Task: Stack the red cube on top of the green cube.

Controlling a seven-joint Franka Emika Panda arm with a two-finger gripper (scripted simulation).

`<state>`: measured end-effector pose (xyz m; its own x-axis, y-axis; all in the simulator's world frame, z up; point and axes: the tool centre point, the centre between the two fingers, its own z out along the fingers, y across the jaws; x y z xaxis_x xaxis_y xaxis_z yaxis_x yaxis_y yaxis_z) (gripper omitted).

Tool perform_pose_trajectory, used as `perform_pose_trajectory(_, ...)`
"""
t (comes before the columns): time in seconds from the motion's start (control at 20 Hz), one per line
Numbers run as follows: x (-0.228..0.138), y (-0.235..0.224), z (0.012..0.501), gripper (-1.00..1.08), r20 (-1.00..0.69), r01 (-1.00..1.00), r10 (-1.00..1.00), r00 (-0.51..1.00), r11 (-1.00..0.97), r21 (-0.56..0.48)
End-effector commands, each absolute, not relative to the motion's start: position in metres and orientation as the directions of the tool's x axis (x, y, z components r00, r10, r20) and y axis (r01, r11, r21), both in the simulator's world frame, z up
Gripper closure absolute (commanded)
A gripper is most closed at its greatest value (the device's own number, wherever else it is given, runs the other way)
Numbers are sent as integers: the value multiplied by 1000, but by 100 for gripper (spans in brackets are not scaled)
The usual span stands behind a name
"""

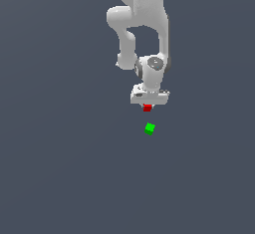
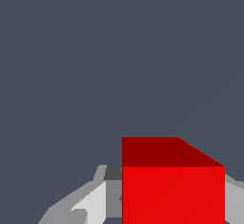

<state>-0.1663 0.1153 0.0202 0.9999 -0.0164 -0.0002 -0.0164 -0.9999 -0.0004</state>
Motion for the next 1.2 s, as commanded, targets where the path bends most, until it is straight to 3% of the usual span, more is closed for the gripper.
perform_pose_trajectory(0.0,-166,115,20,108,0,-17,-17,1000,-1000,0)
perform_pose_trajectory(0.45,-167,115,39,108,0,-17,-17,1000,-1000,0)
perform_pose_trajectory(1.15,-167,115,111,108,0,-17,-17,1000,-1000,0)
